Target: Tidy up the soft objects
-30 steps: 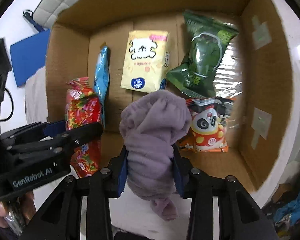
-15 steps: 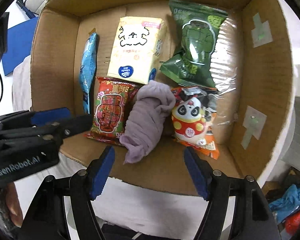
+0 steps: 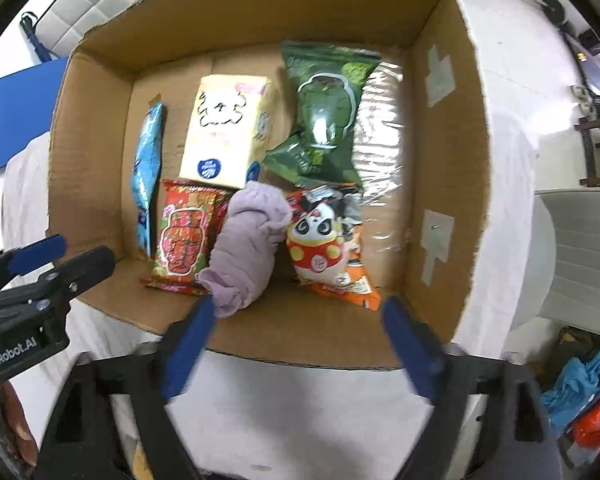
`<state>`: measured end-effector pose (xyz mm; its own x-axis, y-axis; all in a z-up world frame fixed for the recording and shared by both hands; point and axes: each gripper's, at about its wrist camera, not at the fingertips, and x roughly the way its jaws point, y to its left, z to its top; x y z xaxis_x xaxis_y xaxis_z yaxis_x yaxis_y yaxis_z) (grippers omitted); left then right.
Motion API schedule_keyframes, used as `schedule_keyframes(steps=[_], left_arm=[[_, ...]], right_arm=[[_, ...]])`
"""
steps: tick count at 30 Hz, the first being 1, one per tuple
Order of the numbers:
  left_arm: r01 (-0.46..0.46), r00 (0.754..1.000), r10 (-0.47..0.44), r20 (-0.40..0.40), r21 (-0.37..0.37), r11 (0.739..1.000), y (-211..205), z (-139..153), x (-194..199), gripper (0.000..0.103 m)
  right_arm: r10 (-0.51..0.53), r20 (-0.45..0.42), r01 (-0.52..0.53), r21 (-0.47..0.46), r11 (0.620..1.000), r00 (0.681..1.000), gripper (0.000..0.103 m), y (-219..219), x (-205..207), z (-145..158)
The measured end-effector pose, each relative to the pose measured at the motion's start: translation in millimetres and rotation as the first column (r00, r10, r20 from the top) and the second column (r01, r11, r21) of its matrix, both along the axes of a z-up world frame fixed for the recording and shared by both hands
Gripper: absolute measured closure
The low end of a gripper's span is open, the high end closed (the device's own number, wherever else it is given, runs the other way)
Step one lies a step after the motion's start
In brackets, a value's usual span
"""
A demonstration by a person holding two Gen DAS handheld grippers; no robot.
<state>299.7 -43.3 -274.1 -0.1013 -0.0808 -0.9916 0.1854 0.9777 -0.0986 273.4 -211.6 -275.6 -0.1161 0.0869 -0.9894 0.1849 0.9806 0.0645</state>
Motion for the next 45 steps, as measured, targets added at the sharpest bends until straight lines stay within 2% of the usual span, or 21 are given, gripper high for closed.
schedule_keyframes(steps=[3,4,13,18,25,32,45], left_arm=[[-0.020,0.999,0.020,0.033,-0.002,1.000,8,5,-1,0.009],[-0.025,0.999,0.025,0.043,0.003,1.000,9,7,-2,0.006],[-0.068,0.990,0.068,0.123,-0.003,0.998,18,31,-12,0.005],[-0.070,0.981,0.072,0.181,-0.016,0.997,18,58,-28,0.005],[-0.076,0.938,0.083,0.336,-0.034,0.997,22,123,-85,0.005],[-0.070,0.879,0.074,0.470,-0.025,0.997,30,185,-154,0.005],[-0.054,0.830,0.093,0.551,-0.086,0.995,31,253,-250,0.005]], right_arm=[[0.002,0.016,-0.002,-0.021,1.000,1.000,0.005,-2,-4,11],[0.001,0.024,-0.001,-0.036,0.999,1.000,0.001,-2,-6,13],[-0.019,0.083,0.026,-0.077,0.997,0.996,0.000,-6,-16,37],[-0.034,0.145,0.044,-0.071,0.997,0.989,0.000,-7,-27,62],[-0.034,0.271,0.053,-0.063,0.997,0.962,0.000,-4,-74,126],[-0.017,0.368,0.041,-0.059,0.997,0.930,0.000,2,-138,182],[-0.005,0.517,0.045,-0.064,0.997,0.856,0.000,14,-255,291]])
